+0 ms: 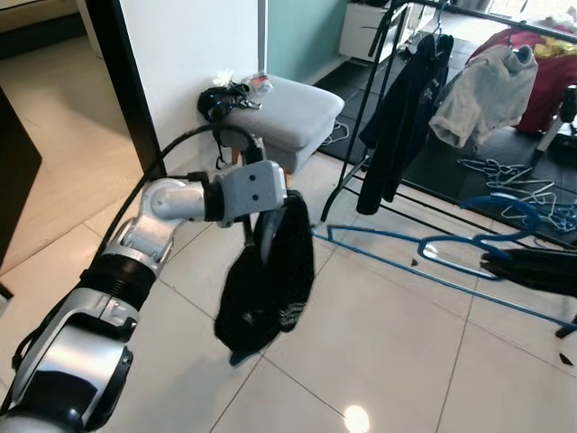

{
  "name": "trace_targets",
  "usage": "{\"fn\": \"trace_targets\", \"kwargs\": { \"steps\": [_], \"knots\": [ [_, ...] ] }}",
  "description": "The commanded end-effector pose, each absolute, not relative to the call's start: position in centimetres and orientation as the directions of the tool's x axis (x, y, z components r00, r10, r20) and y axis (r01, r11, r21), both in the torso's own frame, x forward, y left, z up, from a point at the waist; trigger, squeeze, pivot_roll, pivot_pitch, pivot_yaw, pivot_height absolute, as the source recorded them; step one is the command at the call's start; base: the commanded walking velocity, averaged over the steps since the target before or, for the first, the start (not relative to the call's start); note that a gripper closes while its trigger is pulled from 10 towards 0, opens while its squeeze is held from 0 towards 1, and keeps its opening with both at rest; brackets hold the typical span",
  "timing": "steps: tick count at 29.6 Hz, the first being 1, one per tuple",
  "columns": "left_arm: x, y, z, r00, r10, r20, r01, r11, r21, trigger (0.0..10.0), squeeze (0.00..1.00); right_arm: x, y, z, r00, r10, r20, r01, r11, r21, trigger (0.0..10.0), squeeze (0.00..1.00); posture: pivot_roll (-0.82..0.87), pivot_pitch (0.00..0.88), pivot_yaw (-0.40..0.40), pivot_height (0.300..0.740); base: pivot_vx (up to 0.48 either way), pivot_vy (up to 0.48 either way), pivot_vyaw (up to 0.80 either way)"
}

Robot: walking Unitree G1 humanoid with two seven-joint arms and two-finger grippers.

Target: Hang hanger

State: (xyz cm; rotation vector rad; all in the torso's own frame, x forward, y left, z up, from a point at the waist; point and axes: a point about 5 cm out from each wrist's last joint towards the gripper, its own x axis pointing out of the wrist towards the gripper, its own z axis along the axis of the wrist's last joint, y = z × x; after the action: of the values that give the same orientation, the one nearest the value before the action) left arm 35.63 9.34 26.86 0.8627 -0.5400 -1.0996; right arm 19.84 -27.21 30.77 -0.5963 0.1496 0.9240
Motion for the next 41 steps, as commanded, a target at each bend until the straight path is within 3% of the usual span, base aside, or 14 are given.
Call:
{"fn": "trace_targets", "kwargs": {
  "steps": [1,13,19,23,41],
  "knots": [
    [35.4,8.6,27.3,0.345,-0.938,-0.034,0.524,0.163,0.836,10.0,0.0,20.1,-26.9,30.5,0.588,0.706,-0.395,-0.798,0.429,-0.423,10.0,0.0,-0.05,0.136,0.017,0.74,0.0,0.0,0.0],
    [35.1,8.2,27.6,0.322,-0.946,-0.027,0.514,0.15,0.845,10.0,0.0,20.4,-26.2,30.2,0.536,0.743,-0.401,-0.835,0.394,-0.385,10.0,0.0,-0.05,0.138,0.015,0.74,0.0,0.0,0.0],
    [35.0,7.9,27.3,0.314,-0.949,-0.037,0.505,0.134,0.853,10.0,0.0,19.8,-25.4,29.6,0.445,0.793,-0.415,-0.888,0.332,-0.317,10.0,0.0,-0.05,0.139,0.012,0.74,0.0,0.0,0.0],
    [34.9,7.7,27.2,0.308,-0.951,-0.039,0.503,0.128,0.855,10.0,0.0,19.8,-25.2,29.5,0.434,0.798,-0.418,-0.894,0.324,-0.309,10.0,0.0,-0.06,0.138,0.009,0.74,0.0,0.0,0.0],
    [34.1,7.2,28.7,0.273,-0.962,-0.005,0.459,0.126,0.88,10.0,0.0,20.5,-25.3,29.6,0.49,0.753,-0.439,-0.863,0.348,-0.367,10.0,0.0,-0.06,0.135,0.003,0.74,0.0,0.0,0.0]
  ]
}}
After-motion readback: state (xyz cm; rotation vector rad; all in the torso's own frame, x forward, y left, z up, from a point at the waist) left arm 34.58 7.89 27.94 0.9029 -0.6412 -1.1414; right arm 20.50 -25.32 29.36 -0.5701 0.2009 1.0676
